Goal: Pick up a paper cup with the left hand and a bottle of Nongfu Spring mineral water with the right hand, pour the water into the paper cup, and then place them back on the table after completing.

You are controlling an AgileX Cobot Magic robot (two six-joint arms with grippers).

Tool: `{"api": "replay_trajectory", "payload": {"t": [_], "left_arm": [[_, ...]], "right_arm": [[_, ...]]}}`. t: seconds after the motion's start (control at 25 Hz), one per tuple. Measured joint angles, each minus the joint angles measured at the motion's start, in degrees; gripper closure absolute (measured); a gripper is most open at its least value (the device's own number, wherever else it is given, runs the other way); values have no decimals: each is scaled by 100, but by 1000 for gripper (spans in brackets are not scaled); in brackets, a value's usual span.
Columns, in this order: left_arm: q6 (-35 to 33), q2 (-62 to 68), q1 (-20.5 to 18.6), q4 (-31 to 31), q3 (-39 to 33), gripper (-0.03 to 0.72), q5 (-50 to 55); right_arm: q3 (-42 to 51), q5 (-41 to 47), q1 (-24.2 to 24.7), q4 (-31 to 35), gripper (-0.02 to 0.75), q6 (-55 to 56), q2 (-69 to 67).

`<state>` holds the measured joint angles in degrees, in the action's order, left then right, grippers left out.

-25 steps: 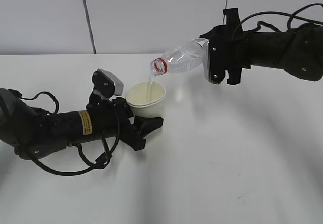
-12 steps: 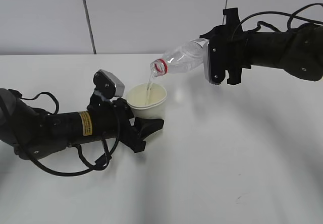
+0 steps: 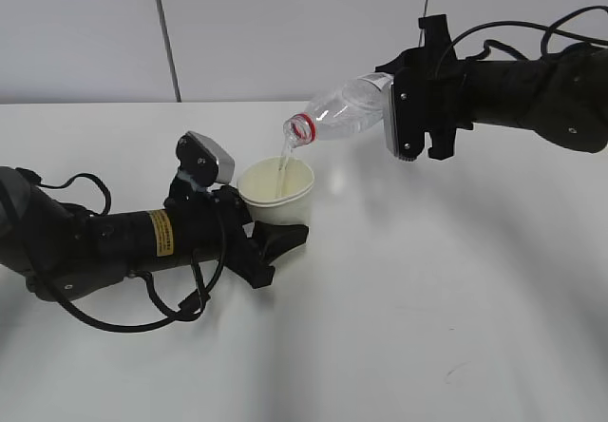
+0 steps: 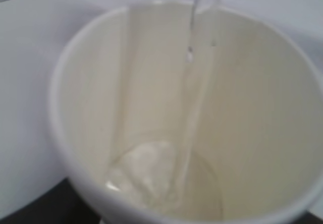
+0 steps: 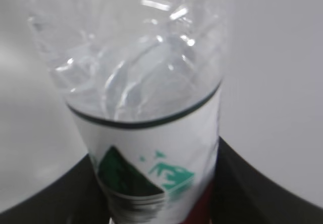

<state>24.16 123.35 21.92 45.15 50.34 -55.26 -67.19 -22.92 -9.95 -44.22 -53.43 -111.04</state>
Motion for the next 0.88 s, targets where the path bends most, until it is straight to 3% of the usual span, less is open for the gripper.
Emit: {"api": "replay_trajectory", "payload": {"t": [0.88], "left_arm": [[0,0,0,7,0,293,5]], "right_arm": [[-8,0,0,0,373,-119,0]]}}
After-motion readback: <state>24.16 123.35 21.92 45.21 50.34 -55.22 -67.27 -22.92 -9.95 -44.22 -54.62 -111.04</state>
